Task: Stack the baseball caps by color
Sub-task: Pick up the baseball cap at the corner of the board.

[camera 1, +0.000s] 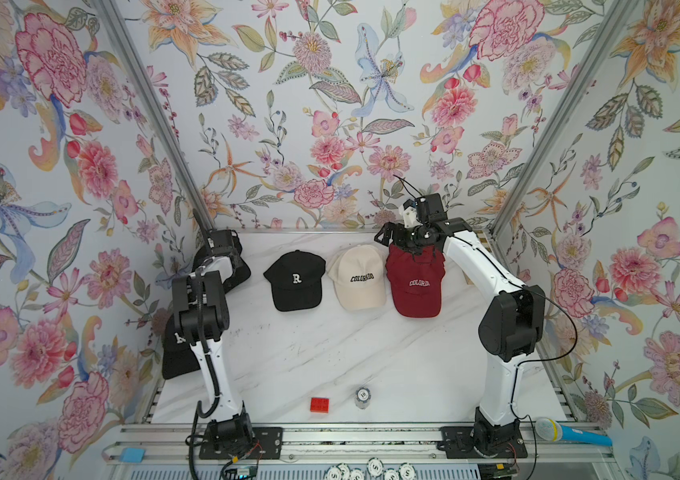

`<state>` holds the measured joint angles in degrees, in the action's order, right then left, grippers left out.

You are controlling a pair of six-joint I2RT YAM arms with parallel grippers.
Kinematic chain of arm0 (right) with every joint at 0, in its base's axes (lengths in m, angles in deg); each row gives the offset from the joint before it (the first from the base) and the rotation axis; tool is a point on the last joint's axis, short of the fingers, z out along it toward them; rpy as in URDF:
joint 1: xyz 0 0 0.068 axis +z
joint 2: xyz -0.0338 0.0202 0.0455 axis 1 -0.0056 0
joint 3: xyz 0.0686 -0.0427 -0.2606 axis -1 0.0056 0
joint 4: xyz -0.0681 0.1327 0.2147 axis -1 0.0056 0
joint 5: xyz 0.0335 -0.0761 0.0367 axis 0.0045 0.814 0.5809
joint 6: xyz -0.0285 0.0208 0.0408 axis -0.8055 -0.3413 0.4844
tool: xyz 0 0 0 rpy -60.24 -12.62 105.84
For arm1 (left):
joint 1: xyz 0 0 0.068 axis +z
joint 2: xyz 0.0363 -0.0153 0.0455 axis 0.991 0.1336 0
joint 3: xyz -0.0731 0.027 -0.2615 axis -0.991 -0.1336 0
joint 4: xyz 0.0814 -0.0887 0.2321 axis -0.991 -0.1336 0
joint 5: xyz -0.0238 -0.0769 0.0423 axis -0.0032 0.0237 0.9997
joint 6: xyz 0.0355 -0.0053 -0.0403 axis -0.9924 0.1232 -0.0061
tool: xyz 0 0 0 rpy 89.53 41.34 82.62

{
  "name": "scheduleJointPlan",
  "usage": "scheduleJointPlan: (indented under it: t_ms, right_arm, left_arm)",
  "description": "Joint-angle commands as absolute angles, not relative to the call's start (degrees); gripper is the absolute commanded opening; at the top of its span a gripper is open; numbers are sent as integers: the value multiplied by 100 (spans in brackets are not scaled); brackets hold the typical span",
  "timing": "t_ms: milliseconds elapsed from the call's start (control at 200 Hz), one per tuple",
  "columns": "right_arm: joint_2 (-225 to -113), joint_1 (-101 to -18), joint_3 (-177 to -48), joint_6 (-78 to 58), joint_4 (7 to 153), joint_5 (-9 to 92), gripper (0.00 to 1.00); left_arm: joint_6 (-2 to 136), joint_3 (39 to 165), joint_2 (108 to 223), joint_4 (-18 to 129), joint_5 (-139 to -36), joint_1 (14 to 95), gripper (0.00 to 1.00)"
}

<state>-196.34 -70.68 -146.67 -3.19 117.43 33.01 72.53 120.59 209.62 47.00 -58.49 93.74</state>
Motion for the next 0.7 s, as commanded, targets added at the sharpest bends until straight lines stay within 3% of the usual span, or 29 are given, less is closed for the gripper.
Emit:
scheduleJointPlan:
  t_ms: [0, 35, 185, 260, 696]
  right_arm:
    - [-19339, -7026, -14488, -237, 11733, 3467, 99]
    - [-19311, -7027, -14455, -232, 11738, 3490, 99]
    - [-19121, -7011, -14260, -223, 11736, 3574, 99]
    - [-19023, -7004, -14143, -228, 11739, 3617, 99]
    - [-18536, -6921, -13587, -327, 11619, 3590, 99]
  left_arm:
    - [7248, 12294, 21171, 4607, -5950, 9432, 74]
    - [7257, 12352, 21190, 4557, -5959, 9428, 67]
    - [7236, 12499, 21288, 4375, -6079, 9440, 16]
    - [7222, 12493, 21263, 4325, -6125, 9436, 0]
    - [7126, 11720, 20160, 4382, -6202, 9131, 0]
